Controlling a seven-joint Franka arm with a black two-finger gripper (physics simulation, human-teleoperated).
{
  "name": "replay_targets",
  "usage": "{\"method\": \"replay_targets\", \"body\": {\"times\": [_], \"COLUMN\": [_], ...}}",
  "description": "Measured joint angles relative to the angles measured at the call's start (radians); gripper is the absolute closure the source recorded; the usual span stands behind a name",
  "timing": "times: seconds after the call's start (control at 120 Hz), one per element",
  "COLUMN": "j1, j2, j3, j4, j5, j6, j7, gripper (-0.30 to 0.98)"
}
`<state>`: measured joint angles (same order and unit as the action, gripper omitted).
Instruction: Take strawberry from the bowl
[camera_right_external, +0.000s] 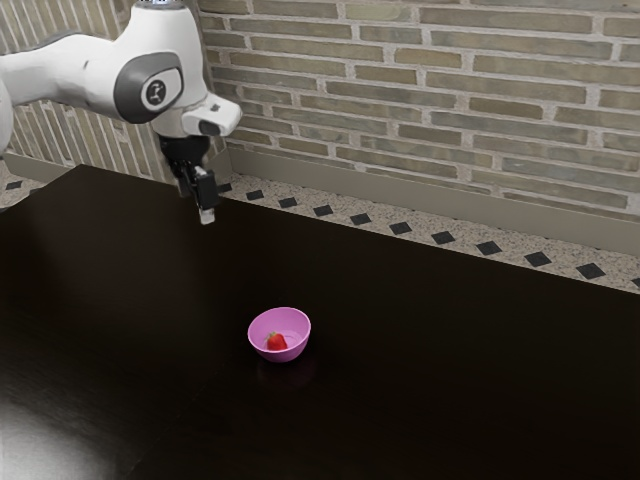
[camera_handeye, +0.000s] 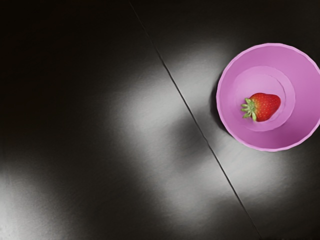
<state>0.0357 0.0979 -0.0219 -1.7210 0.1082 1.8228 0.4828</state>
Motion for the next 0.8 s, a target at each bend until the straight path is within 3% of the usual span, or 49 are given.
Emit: {"method": "replay_targets", "body": {"times": [0.117,0.25,0.433,0.667,0.8], "j1": [0.013,-0.051,-0.078,-0.109,-0.113], "j2": [0.007,0.010,0.060,0.135,0.164], "j3": [0.001,0.001,-0.001,-0.015,-0.021], "j4": [-0.026,-0.142,-0.213,-0.235,-0.239], "j5": [-0.014,-0.014,0.034,0.051,0.048], "j6": [0.034,0.140,0.293,0.393,0.415], "j7": [0.161,0.347,0.565,0.786,0.893], "gripper": [0.00,0.00,0.00,0.01,0.15]}}
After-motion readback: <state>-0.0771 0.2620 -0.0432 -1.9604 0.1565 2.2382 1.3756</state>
